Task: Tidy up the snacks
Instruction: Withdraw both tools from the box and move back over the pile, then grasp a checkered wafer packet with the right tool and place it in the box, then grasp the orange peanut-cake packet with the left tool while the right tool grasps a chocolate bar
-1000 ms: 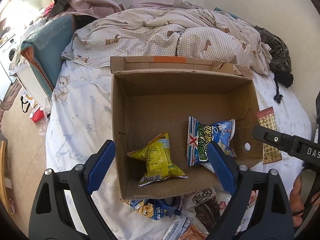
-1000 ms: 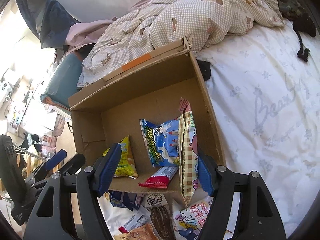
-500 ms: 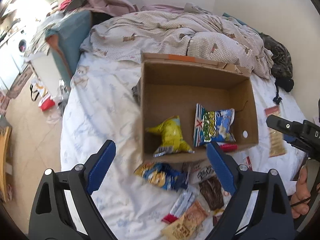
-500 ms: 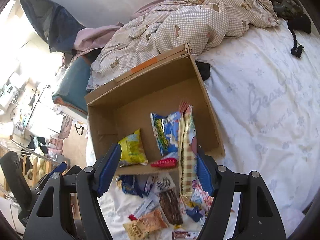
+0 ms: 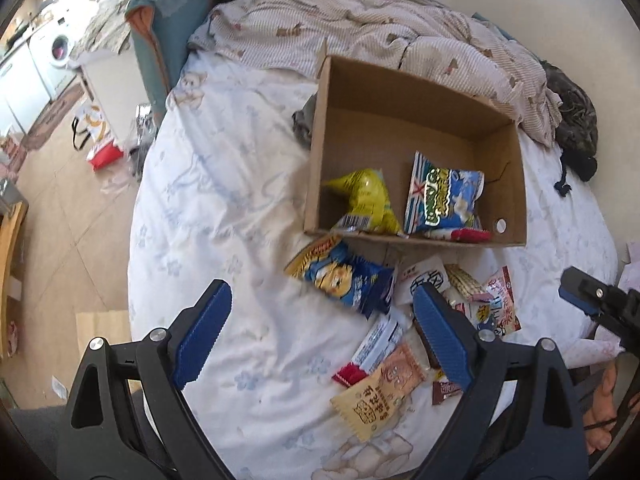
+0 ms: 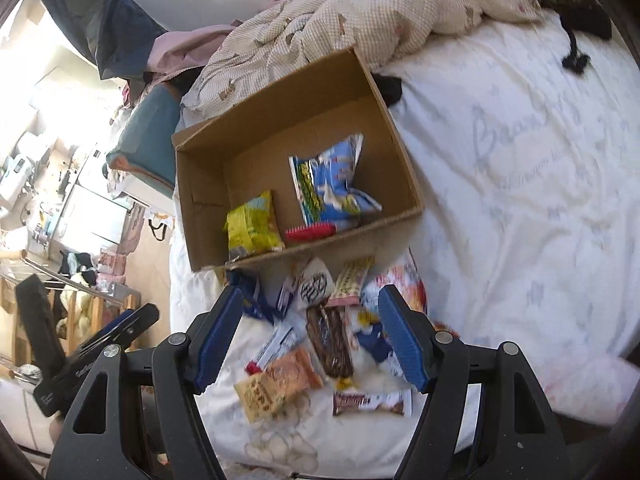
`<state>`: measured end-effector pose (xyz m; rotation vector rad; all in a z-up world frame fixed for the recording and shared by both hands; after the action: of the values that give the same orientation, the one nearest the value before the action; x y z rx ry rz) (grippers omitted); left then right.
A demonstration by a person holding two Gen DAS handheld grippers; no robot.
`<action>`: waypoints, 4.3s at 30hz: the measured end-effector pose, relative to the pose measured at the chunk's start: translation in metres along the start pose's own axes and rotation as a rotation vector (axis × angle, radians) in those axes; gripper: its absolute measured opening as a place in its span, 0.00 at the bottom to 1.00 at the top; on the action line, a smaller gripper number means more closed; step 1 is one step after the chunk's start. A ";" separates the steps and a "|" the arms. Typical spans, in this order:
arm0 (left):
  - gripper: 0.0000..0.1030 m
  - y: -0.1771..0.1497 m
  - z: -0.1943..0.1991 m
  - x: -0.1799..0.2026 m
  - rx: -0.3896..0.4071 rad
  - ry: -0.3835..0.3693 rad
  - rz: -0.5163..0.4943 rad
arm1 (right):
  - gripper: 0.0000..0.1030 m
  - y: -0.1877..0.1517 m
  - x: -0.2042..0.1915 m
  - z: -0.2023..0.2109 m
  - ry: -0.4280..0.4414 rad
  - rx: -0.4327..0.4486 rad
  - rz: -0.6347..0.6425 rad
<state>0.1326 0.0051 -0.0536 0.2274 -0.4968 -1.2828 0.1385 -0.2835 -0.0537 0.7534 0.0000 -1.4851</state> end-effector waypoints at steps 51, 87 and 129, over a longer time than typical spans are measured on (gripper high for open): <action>0.88 -0.003 -0.034 -0.017 -0.107 0.016 0.153 | 0.95 0.077 -0.017 -0.031 -0.129 0.229 0.052; 1.00 -0.041 -0.039 0.034 -0.189 -0.017 -0.175 | 0.95 -0.039 0.013 -0.009 -0.076 -0.007 -0.028; 0.31 -0.050 -0.004 0.009 -0.154 -0.007 -0.084 | 0.95 -0.101 0.004 -0.093 -0.267 -0.437 0.056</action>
<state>0.0932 -0.0184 -0.0766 0.1158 -0.3959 -1.3977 0.0905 -0.2354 -0.1735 0.1999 0.0978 -1.4546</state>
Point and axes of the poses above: each gripper's, at about its wrist camera, not at the fingertips, and z roughly against the way its jaws point, x to its right, y to its top, the point moved 1 cm from there along -z, roughly the way its jaws point, and after that the axes turned 9 degrees about z, right-handed, at the moved point
